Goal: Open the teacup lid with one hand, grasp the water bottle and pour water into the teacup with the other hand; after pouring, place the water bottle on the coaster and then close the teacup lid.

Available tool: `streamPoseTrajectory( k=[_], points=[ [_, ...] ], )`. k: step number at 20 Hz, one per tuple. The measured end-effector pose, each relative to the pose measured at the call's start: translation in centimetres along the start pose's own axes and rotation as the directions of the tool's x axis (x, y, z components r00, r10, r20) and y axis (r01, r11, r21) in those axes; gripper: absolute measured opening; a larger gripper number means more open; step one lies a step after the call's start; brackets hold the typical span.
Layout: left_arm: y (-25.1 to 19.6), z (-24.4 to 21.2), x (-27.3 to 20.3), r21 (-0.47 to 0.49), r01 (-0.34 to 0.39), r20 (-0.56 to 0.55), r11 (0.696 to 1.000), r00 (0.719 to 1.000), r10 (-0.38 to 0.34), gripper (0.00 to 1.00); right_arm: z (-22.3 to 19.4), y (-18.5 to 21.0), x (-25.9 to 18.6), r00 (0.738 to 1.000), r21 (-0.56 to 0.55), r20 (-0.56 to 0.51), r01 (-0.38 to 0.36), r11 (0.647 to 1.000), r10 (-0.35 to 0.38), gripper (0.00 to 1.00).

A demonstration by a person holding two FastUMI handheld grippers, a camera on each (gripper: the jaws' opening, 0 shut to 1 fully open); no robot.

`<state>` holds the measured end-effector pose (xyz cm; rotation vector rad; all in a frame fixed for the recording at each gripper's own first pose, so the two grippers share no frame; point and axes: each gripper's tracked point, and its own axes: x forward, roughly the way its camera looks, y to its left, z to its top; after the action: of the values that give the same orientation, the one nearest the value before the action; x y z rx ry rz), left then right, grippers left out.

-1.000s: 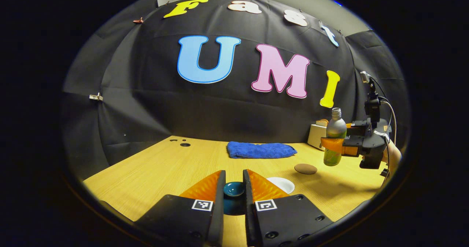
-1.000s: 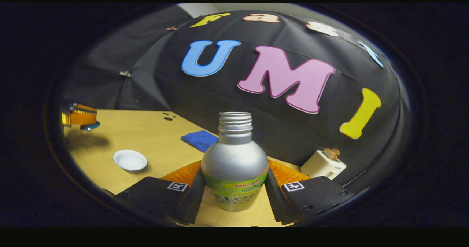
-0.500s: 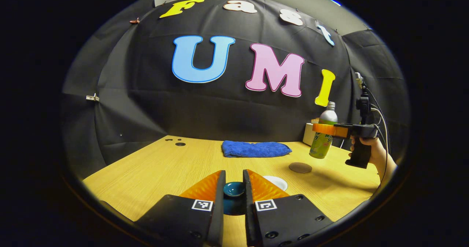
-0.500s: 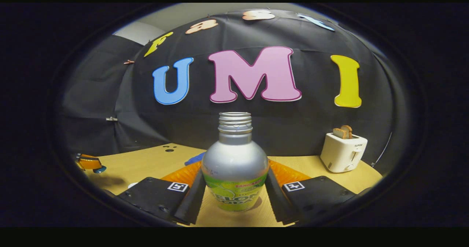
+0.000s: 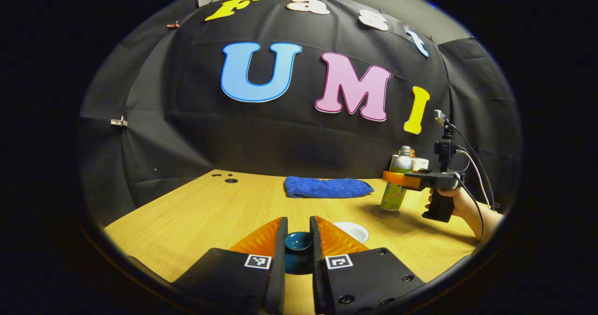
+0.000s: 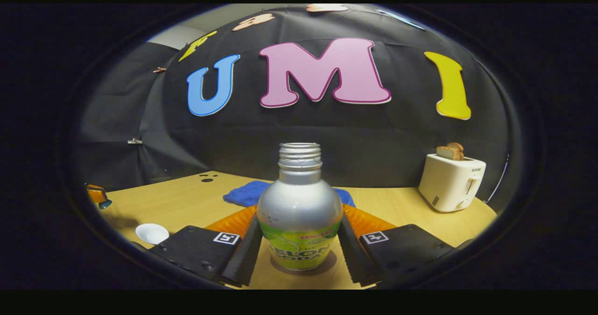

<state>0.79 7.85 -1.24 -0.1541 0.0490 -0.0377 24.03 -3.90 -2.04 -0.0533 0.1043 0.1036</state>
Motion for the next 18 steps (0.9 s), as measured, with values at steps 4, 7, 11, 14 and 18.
streamPoseTrajectory(
  k=[4, 7, 11, 14, 18],
  points=[
    [0.0, -0.5, 0.2, -0.015, 0.005, -0.014, 1.000, 1.000, -0.005, 0.29, -0.6, -0.7, 0.8, 0.999, -0.041, -0.002, 0.033, 0.999, -0.033, 0.80],
    [0.1, -0.8, 0.4, -0.020, -0.001, -0.020, 1.000, 1.000, 0.000, 0.28, -0.6, -0.2, 1.1, 1.000, -0.010, 0.005, 0.007, 1.000, -0.007, 0.81],
    [0.1, -1.3, 0.4, -0.034, 0.000, -0.033, 0.999, 0.999, -0.001, 0.28, -1.1, -0.7, 1.3, 1.000, -0.030, -0.003, 0.024, 0.999, -0.024, 0.81],
    [0.1, -1.3, 0.5, -0.034, -0.003, -0.034, 0.999, 0.999, 0.001, 0.28, -1.3, -0.8, 1.3, 1.000, -0.026, -0.008, 0.025, 0.999, -0.025, 0.82],
    [-0.1, -1.2, 0.5, -0.034, 0.001, -0.033, 0.999, 0.999, -0.002, 0.28, -1.3, -0.9, 1.2, 1.000, -0.011, -0.012, 0.020, 1.000, -0.020, 0.81]
  ],
)
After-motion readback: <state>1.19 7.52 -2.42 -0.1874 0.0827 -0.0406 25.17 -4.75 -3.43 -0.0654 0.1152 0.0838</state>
